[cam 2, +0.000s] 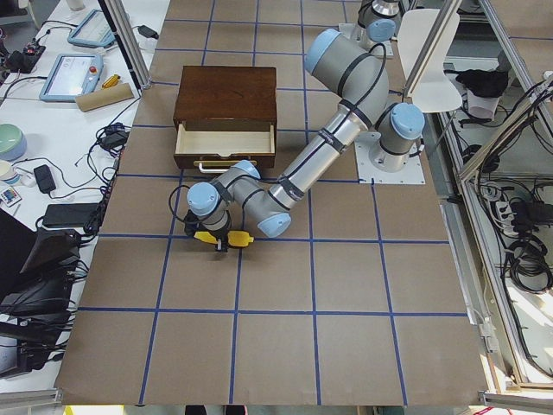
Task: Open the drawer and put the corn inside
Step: 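Close the left gripper on the corn cob and lift it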
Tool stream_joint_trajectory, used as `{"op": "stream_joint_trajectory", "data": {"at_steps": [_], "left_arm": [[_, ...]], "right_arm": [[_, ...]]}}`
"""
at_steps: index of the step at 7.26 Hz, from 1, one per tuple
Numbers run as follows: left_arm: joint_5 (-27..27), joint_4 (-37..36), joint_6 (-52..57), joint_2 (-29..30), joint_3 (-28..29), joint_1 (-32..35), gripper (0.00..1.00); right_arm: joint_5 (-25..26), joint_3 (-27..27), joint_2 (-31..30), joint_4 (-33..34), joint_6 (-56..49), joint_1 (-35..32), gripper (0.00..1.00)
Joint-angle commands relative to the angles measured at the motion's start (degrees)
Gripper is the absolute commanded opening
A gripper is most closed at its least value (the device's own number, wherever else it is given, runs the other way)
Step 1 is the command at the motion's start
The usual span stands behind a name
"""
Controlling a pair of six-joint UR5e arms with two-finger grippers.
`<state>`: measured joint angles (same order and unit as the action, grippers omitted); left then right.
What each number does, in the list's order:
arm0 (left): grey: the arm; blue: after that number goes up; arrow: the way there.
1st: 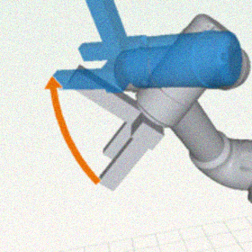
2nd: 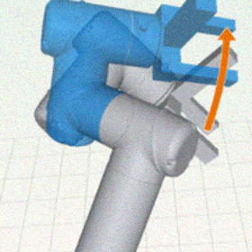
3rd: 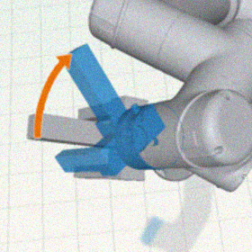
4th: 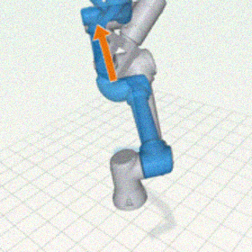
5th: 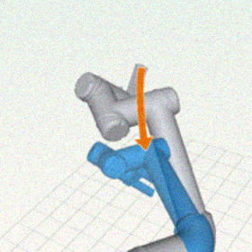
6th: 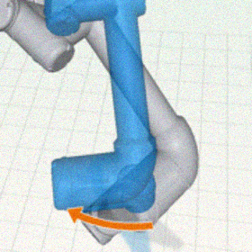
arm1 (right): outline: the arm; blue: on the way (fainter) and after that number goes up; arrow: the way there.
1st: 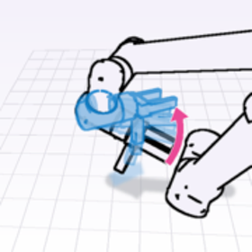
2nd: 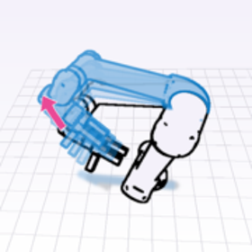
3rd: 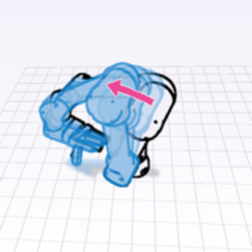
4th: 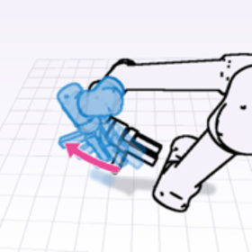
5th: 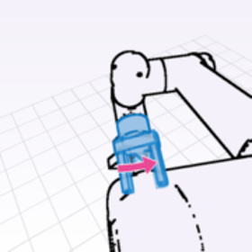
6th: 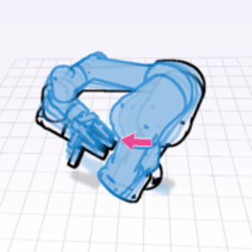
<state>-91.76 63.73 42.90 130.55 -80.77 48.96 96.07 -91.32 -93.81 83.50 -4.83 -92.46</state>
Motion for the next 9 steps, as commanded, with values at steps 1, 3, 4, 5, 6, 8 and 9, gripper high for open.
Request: {"op": "stream_joint_trajectory", "data": {"at_steps": [1,3,4,5,6,8,9], "left_arm": [[0.0,0.0,0.1,-0.1,0.0,0.0,0.00],[0.2,0.0,0.1,-0.8,0.1,0.1,0.00],[0.3,0.4,-0.4,-2.6,0.5,0.9,0.00],[0.3,1.3,-0.4,-5.4,0.6,1.7,0.00],[0.4,4.1,-0.5,-8.2,0.7,2.4,0.00],[2.4,10.1,-2.2,-13.3,0.8,4.4,0.00],[2.6,13.3,-5.4,-15.9,0.9,6.0,0.00]], "right_arm": [[0.0,0.0,0.0,0.0,0.0,0.0,1.00],[0.0,0.0,-0.1,0.0,0.0,0.0,1.00],[0.0,0.0,0.0,0.0,0.0,0.0,1.00],[0.0,0.0,-0.1,0.0,0.0,0.0,1.00],[0.0,0.0,0.0,0.0,0.0,0.0,1.00],[-0.1,0.0,0.0,0.0,0.0,0.0,1.00],[-0.1,0.0,0.0,0.0,0.0,0.0,1.00]]}}
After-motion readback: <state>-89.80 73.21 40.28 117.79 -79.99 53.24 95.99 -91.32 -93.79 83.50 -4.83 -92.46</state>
